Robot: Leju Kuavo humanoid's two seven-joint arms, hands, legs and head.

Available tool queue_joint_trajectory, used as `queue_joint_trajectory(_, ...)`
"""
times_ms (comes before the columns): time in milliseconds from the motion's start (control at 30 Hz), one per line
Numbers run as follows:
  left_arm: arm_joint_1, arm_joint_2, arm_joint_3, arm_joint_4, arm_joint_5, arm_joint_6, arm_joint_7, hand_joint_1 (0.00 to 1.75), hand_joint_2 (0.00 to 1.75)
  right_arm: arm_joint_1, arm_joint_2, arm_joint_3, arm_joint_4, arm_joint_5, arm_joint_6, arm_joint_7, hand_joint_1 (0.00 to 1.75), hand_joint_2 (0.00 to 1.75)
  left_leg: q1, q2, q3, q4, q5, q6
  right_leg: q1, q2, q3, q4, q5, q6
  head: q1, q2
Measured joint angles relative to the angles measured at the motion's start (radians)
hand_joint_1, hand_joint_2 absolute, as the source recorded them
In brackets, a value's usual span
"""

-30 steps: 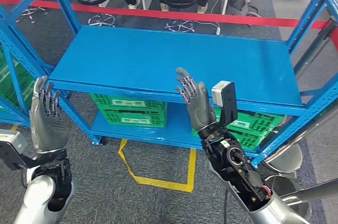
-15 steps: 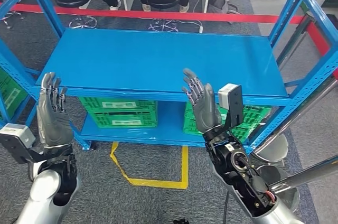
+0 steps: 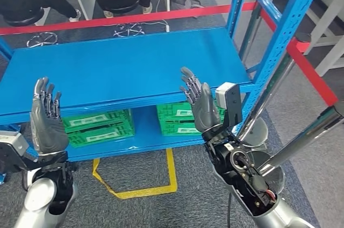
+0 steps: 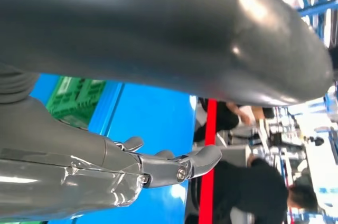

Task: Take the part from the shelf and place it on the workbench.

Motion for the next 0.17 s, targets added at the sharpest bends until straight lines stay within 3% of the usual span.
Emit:
queue_joint_trajectory(67, -0.003, 0.000, 0.000, 0.000, -0.001, 0.000, 0.000, 0.00, 0.00, 0.000, 0.001, 0.000, 0.000, 0.004, -0.005, -0.001, 0.00, 0.00, 0.001, -0.040, 0.066, -0.145, 0.059, 0.009, 0.001, 0.020, -0.001, 0.001, 0.000, 0.003, -0.002, 0.000)
queue_joint_trajectory(133, -0.004, 0.001, 0.000, 0.000, -0.002, -0.002, 0.001, 0.00, 0.00, 0.001, 0.004, 0.000, -0.001, 0.013, -0.011, -0.002, 0.00, 0.00, -0.001, -0.060, 0.092, -0.203, 0.072, 0.014, -0.002, 0.038, -0.006, 0.001, 0.002, 0.013, -0.002, 0.000)
queue_joint_trajectory(167, -0.004, 0.001, 0.000, 0.000, -0.002, -0.002, 0.001, 0.00, 0.00, 0.002, 0.004, 0.000, -0.001, 0.015, -0.012, -0.002, 0.00, 0.00, -0.001, -0.055, 0.093, -0.206, 0.072, 0.014, -0.003, 0.043, -0.008, 0.001, 0.003, 0.016, -0.002, 0.000)
